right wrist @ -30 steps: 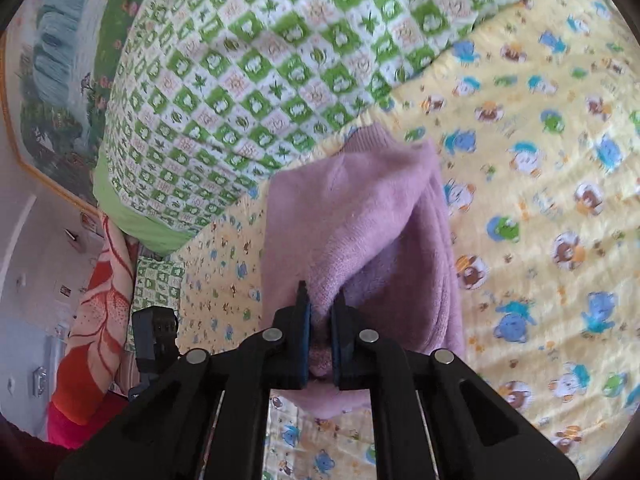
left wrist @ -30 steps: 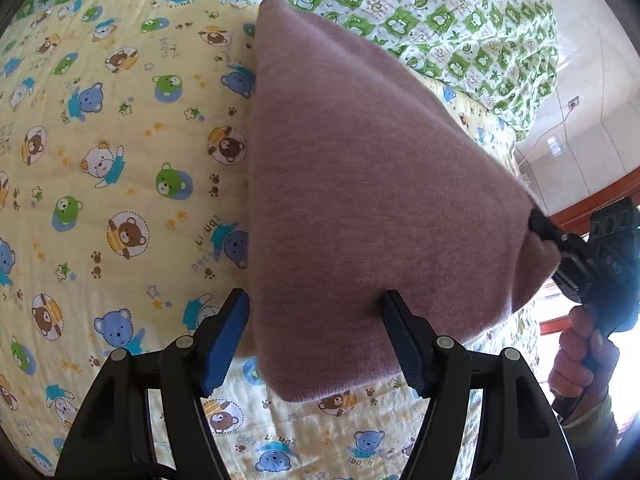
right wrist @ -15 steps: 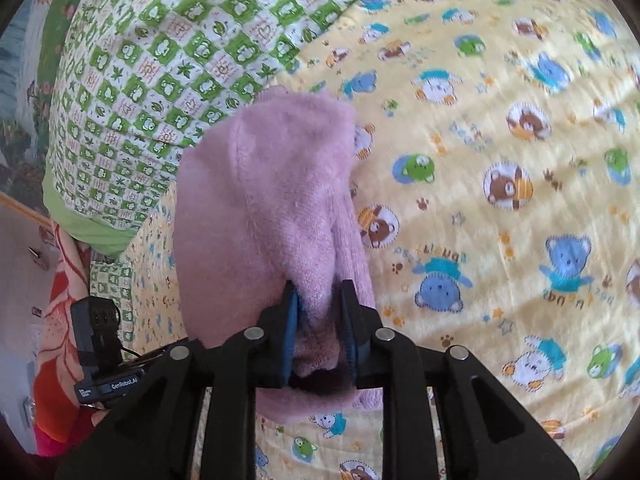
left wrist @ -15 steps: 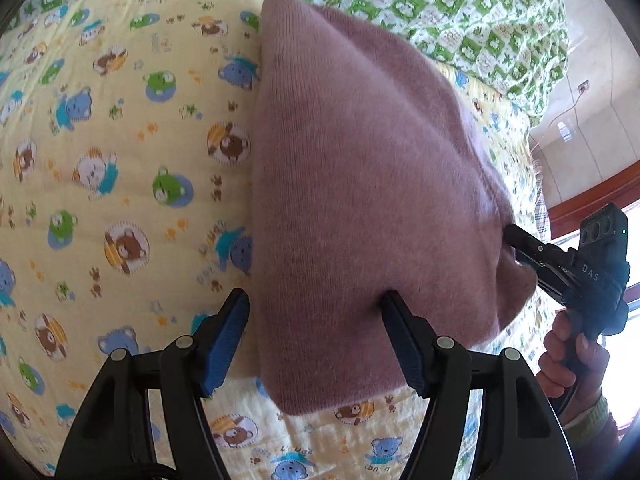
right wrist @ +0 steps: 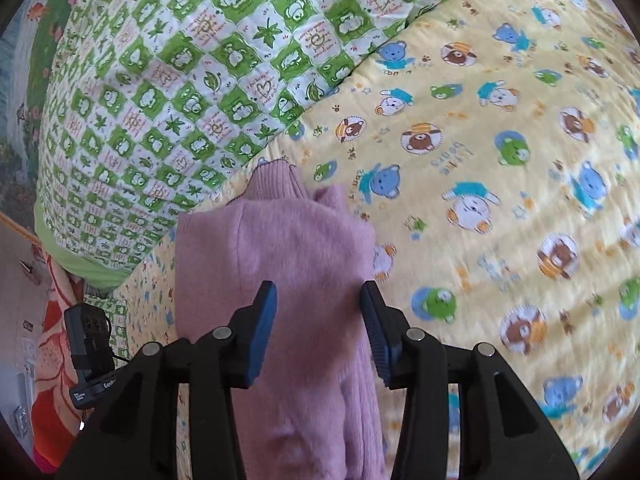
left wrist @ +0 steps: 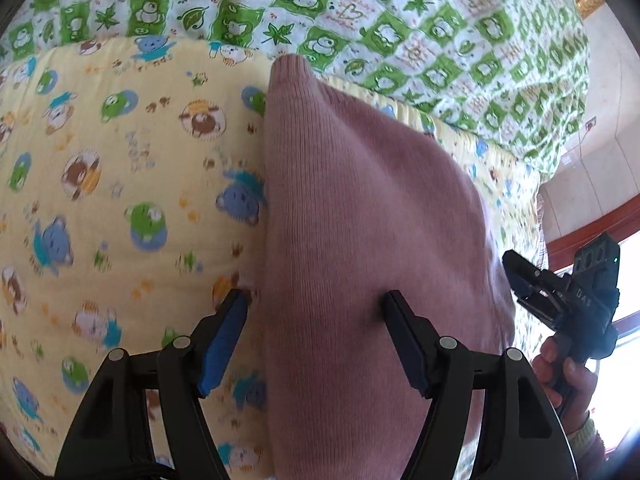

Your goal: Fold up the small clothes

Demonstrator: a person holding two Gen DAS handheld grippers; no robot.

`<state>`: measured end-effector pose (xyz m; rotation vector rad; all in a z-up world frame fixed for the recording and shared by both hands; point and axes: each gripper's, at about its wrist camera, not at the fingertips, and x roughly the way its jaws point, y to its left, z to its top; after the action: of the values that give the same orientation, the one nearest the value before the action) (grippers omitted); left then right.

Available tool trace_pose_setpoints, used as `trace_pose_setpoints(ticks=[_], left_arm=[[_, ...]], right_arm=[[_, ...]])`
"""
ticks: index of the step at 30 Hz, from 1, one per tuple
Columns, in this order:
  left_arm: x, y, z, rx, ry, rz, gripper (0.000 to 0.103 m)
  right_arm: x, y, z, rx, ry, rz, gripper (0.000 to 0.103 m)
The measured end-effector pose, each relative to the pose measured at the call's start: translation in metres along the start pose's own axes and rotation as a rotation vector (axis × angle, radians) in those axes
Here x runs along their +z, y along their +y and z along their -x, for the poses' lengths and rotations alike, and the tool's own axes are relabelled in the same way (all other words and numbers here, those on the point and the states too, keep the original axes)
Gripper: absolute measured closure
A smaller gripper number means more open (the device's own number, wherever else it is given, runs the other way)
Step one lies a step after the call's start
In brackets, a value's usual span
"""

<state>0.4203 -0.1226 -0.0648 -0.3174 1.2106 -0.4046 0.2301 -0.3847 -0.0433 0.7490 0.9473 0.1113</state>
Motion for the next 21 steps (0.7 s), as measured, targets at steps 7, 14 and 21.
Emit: trace_pose_setpoints(ticks=[7, 14, 21], left_arm=[[0.045, 0.002, -0.013, -0.024, -0.037, 0.004, 0.067], [0.054, 0.008, -0.027, -0.005, -0.041, 0.025, 0.071], [0.034, 0.015, -0.01, -0.054, -0.024, 0.063, 0.054]], right_arm=[[0.019, -0.004, -0.022, 0.009, 0.001, 0.021, 0.089], [0.026, -0.014, -0.025, -0.025, -0.032, 0.025, 0.096], [0.019, -0.013, -0.014, -0.022, -0.013, -0.006, 0.075]])
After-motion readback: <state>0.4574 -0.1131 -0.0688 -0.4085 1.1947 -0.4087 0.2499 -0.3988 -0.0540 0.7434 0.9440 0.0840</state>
